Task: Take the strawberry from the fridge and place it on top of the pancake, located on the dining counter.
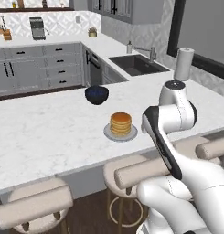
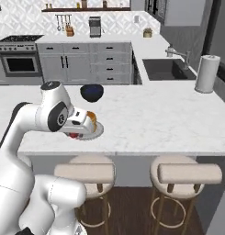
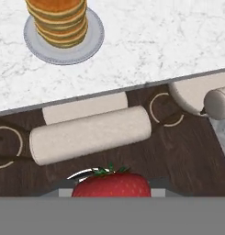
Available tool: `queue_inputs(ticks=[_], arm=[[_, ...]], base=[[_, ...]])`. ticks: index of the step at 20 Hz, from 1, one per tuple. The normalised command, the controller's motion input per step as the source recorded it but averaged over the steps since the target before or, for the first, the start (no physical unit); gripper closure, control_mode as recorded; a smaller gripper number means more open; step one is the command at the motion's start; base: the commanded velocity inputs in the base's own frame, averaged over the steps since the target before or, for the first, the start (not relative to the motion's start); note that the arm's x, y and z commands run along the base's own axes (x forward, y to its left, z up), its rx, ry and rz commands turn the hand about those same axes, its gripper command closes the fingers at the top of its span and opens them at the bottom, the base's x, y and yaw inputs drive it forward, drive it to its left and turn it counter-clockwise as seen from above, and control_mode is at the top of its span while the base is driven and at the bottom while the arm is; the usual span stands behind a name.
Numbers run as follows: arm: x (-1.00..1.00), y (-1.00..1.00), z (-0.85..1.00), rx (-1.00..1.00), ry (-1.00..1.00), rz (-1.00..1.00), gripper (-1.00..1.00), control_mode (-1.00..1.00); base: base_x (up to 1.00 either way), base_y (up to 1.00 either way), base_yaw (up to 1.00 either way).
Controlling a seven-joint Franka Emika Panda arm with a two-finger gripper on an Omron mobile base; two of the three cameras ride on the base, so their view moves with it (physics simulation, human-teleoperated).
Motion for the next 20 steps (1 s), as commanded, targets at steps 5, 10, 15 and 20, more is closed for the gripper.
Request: queue_inputs(ticks=[5, 10, 15, 20], arm=[[0.0, 0.0, 0.0, 0.0, 0.0, 0.0, 1.0, 1.0], [0.0, 0.0, 0.0, 0.0, 0.0, 0.0, 1.0, 1.0], [0.0, 0.0, 0.0, 0.0, 0.0, 0.0, 1.0, 1.0], [0.0, 0.0, 0.0, 0.0, 0.0, 0.0, 1.0, 1.0]], base=[[0.35, -0.78, 0.56], [0.7, -0.15, 0.06], [0.37, 0.44, -0.01], [0.28, 0.64, -0.09]])
